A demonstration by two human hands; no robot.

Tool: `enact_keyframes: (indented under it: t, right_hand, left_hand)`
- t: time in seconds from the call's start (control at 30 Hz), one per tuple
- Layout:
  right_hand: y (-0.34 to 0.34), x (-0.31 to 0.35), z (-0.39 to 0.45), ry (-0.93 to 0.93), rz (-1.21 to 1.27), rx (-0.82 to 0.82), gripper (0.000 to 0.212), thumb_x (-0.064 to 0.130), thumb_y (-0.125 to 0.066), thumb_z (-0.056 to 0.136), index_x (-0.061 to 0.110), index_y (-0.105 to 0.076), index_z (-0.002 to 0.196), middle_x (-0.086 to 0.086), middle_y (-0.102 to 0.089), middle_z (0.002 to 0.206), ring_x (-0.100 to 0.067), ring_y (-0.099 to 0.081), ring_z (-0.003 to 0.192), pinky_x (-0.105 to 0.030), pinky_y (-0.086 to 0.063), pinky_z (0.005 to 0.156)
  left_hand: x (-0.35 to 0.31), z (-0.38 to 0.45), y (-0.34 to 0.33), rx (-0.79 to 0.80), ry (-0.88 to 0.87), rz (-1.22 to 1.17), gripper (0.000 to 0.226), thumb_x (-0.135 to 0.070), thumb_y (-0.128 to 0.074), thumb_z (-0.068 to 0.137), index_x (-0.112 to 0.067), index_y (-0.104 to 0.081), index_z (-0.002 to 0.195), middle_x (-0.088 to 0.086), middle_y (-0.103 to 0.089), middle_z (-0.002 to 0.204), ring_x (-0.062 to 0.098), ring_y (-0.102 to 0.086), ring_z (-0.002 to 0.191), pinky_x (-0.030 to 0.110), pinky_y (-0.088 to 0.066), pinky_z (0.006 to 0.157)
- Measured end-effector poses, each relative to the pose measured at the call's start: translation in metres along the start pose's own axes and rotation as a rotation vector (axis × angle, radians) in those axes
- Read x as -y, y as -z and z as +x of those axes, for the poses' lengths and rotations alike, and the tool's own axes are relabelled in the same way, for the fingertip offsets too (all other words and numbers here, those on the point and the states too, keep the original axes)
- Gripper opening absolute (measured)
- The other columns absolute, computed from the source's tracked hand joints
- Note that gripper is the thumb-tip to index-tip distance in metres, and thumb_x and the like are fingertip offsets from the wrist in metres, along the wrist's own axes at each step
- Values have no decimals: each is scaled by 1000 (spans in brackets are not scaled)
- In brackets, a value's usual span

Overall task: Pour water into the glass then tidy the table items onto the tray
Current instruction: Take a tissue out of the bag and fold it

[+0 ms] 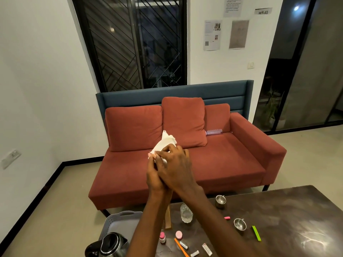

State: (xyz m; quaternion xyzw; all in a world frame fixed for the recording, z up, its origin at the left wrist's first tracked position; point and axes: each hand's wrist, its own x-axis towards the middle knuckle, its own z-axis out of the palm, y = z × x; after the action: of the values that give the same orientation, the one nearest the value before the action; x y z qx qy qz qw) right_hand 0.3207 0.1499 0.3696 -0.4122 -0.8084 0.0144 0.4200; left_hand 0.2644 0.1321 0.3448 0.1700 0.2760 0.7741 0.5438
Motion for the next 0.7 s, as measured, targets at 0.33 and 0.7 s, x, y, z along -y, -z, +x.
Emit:
enact_keyframes:
  t: [0.33, 0.7]
  right_hand:
    - [-6, -20, -11, 18, 482, 213, 29, 14, -53, 85, 21, -76, 100, 8, -66, 108, -3, -56, 104, -20, -35, 92]
    - [9, -68, 5, -873, 1101, 246, 42, 20, -75, 86, 9, -58, 123, -5, -74, 102, -11, -74, 79, -20, -55, 58]
  left_hand:
    - [-14, 4, 17, -155, -22, -16, 41, -28, -49, 99, 1, -55, 128, 16, -70, 105, 28, -65, 100, 45, -45, 103]
    - [-8, -4, 20, -101, 40, 365, 26, -18, -62, 93, -5, -61, 115, 11, -76, 98, 25, -73, 85, 40, -61, 73]
